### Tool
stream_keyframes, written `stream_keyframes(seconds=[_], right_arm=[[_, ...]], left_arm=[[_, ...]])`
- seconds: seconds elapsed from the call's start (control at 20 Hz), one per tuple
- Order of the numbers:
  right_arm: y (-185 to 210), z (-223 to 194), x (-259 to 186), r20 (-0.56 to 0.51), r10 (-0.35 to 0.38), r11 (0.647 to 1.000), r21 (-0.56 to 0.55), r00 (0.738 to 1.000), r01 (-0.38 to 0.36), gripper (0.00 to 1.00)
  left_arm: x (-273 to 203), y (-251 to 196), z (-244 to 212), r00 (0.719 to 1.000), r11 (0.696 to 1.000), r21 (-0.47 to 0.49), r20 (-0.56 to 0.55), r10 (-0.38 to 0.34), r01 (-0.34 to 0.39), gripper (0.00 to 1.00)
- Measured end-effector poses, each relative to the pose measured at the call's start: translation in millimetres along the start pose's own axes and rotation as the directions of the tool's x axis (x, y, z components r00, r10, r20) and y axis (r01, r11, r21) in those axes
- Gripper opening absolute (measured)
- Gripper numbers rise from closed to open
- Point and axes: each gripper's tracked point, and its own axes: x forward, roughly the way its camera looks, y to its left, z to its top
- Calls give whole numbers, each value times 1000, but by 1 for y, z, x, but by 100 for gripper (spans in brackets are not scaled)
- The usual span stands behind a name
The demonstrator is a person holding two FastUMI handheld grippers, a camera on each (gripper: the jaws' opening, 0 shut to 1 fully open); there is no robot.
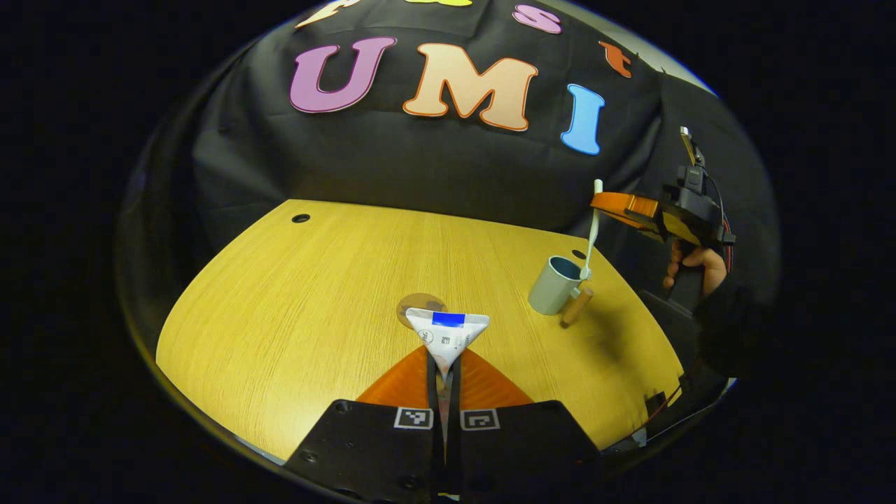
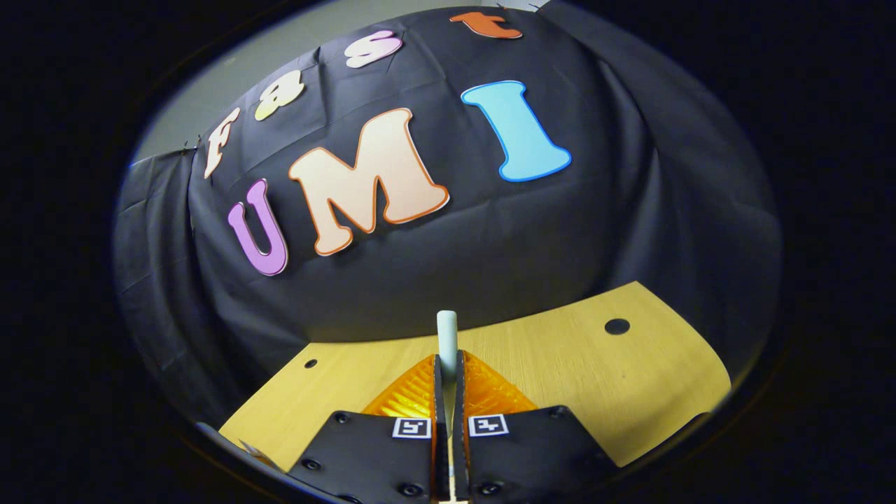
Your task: Put the toothbrush and toothpaste on the desktop into the cup, then pick up the cup and place it on the coaster on the desktop.
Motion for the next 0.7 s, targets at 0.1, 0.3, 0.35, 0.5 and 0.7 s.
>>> stream_keyframes(seconds=[0.1,0.3,0.35,0.5,0.7], right_arm=[[-10,0,13,10,-28,1000,-2,1000,28,5],[-26,-15,34,-5,-66,998,-23,998,66,7],[-30,-20,35,-17,-75,997,-33,997,75,7],[-40,-30,40,-26,-106,992,-69,994,104,7],[-46,-39,39,-41,-125,988,-97,991,120,12]], left_arm=[[-6,5,-2,1000,1000,-1,2,20,-20,0],[-18,15,-1,998,998,-3,7,61,-61,0],[-20,18,-1,997,998,-5,9,70,-70,0],[-22,21,0,996,996,-11,16,89,-89,0],[-20,16,4,996,996,6,23,87,-87,1]])
